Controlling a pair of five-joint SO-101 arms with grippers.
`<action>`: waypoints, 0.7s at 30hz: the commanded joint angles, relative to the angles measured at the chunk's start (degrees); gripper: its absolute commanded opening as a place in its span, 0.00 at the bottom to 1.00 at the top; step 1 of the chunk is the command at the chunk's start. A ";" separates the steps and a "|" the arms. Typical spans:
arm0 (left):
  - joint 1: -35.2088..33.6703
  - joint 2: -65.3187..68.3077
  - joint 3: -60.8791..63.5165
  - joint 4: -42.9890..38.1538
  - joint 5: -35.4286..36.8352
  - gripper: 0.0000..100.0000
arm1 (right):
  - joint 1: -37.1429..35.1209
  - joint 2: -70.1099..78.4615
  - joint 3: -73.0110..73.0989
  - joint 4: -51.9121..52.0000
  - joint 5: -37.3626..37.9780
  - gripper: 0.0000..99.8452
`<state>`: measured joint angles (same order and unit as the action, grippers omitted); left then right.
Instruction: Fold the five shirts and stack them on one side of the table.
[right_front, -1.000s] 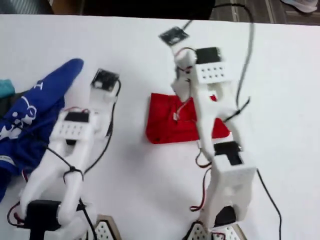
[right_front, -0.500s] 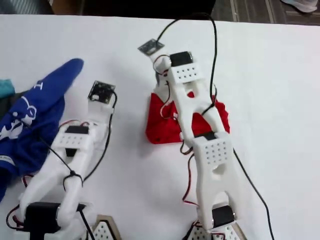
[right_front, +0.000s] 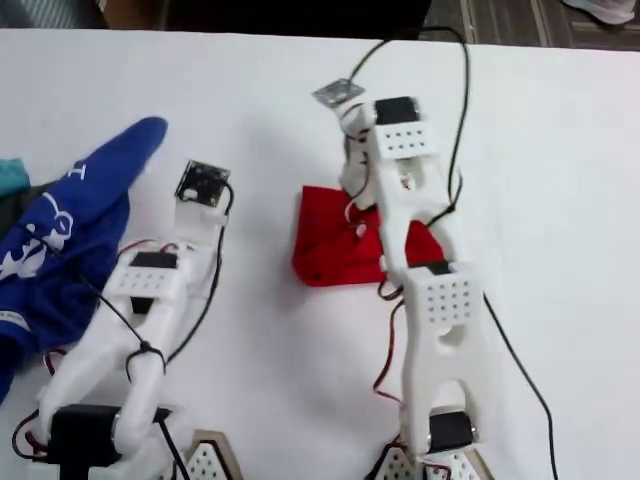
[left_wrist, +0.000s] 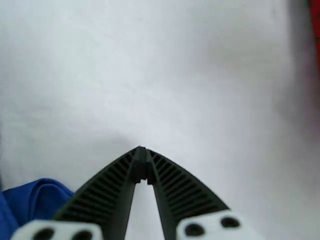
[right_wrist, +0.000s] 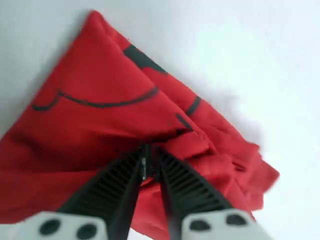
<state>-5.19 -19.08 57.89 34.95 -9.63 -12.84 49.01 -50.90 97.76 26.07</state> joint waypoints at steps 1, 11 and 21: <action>-1.23 -2.02 -0.04 -1.32 0.62 0.03 | 3.03 -3.65 0.44 0.40 3.34 0.02; -2.46 -2.02 -0.31 -1.32 0.62 0.03 | 4.00 -25.98 29.80 0.31 11.87 0.02; -2.29 -2.02 -0.31 -1.32 0.62 0.03 | 4.97 -44.88 46.95 -1.63 16.00 0.02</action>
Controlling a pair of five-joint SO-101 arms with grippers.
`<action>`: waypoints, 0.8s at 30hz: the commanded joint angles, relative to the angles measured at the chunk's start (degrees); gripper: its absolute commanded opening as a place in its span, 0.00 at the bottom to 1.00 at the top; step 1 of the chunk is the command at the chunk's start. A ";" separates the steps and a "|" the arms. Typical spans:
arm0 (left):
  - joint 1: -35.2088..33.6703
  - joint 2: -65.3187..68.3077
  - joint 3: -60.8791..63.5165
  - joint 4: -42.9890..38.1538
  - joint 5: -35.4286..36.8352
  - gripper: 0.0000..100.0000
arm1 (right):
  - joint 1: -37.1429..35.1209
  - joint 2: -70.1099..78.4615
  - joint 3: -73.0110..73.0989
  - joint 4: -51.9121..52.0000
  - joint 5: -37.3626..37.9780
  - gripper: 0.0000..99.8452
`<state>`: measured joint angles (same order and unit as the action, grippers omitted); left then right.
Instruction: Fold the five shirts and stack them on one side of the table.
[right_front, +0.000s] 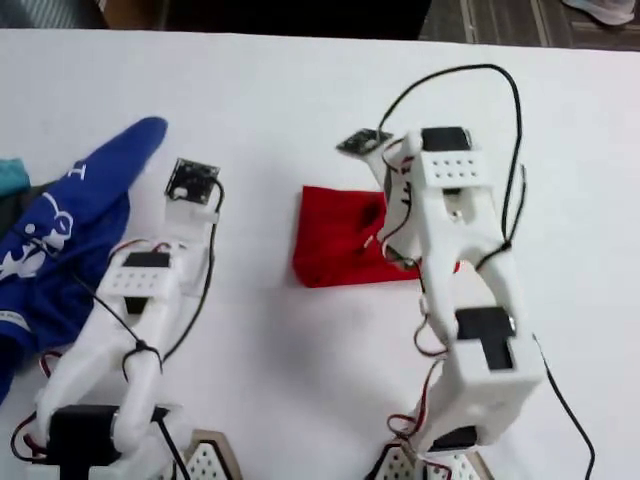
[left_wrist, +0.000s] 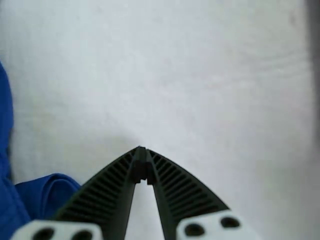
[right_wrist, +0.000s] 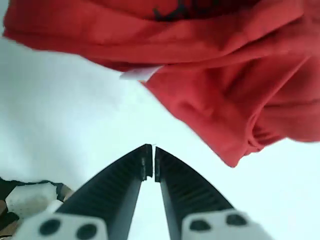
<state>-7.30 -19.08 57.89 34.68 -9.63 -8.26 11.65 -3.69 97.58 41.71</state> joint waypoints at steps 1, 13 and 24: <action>-0.18 -2.02 -0.31 -1.05 0.62 0.03 | 0.22 -8.57 -1.41 -3.21 0.26 0.02; -0.18 -2.02 -0.04 -1.05 0.62 0.03 | -5.93 10.42 -9.41 -21.41 -8.09 0.02; -0.09 -2.02 -0.04 -1.05 0.62 0.03 | -4.18 24.92 -23.82 -12.35 -7.65 0.02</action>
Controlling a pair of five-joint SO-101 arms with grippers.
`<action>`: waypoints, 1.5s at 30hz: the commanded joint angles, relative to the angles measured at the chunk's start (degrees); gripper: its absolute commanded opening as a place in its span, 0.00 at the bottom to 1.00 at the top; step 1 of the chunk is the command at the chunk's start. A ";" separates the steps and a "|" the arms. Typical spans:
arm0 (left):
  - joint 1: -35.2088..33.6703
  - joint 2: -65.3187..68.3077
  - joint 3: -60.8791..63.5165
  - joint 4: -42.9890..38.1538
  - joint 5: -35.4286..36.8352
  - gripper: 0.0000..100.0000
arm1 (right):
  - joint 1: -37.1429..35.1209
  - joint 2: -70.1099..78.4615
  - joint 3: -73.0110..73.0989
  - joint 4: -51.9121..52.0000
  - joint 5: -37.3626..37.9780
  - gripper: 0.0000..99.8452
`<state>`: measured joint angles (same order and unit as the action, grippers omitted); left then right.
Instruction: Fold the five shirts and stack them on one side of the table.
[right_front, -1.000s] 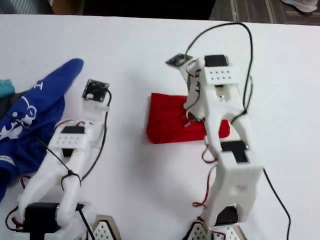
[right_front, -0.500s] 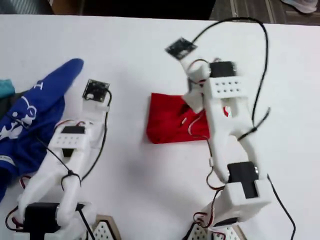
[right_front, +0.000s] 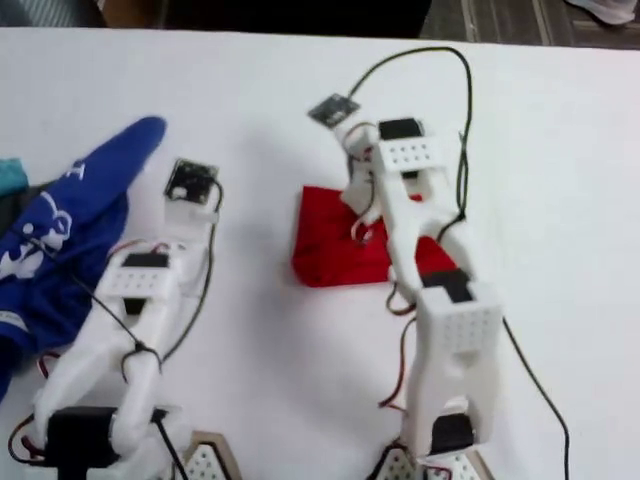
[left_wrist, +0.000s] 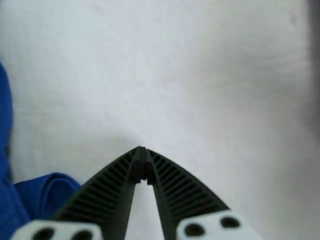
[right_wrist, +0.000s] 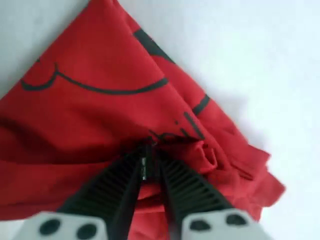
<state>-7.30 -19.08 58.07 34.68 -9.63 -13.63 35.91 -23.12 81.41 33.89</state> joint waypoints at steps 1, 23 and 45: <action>-0.09 -2.02 -0.22 -1.05 0.62 0.03 | 1.89 0.92 -5.27 5.76 0.18 0.02; -0.09 -2.02 -0.22 -1.49 0.62 0.03 | 17.27 -19.56 17.93 16.48 13.80 0.02; -0.26 -2.02 0.22 -2.11 0.62 0.03 | 18.77 -17.36 19.69 -11.65 -2.11 0.15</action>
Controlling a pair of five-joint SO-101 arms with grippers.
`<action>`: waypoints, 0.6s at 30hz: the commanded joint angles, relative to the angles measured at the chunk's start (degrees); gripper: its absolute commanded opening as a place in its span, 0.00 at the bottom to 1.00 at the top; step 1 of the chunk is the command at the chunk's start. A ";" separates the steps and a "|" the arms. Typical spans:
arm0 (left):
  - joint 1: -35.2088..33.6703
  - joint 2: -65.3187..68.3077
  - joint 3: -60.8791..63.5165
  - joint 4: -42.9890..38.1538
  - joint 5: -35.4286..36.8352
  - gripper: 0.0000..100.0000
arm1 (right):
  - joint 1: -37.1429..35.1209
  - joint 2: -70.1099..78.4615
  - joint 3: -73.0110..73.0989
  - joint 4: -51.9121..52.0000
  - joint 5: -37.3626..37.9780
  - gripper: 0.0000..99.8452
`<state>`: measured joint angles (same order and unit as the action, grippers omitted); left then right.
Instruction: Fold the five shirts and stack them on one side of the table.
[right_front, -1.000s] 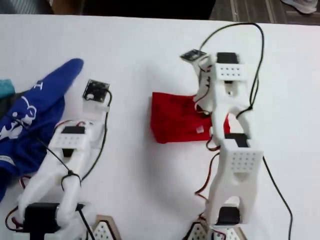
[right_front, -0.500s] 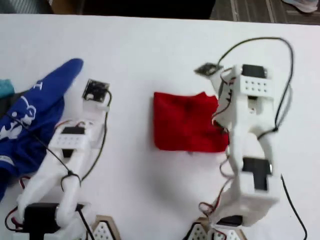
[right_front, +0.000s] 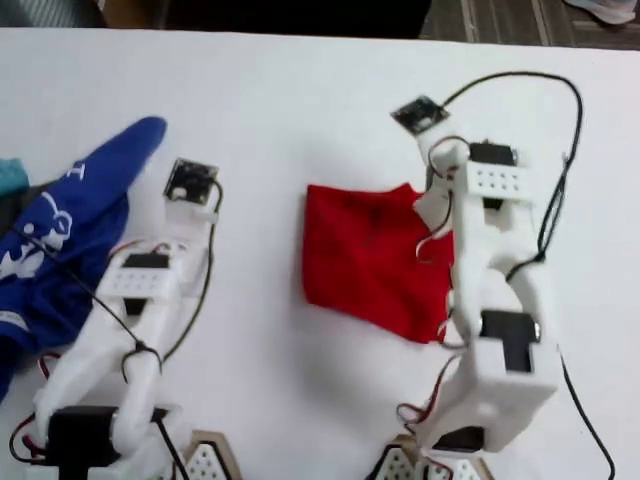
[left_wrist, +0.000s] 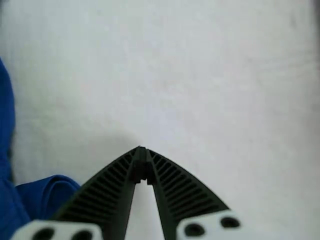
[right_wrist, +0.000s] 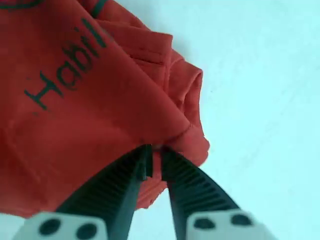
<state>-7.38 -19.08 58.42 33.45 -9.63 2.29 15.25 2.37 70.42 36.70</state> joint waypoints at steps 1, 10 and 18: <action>-0.18 -2.02 -0.13 -0.88 0.62 0.03 | 3.82 4.88 -8.00 0.31 -5.80 0.20; 0.00 -2.02 -0.13 -0.97 0.53 0.03 | 4.09 12.70 -18.02 7.08 -3.08 0.24; -0.09 -2.02 -0.13 -0.97 0.53 0.03 | -0.92 13.32 -18.37 9.54 -1.05 0.24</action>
<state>-7.38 -19.08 58.42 33.45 -9.63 3.16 28.79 -13.98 79.82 34.51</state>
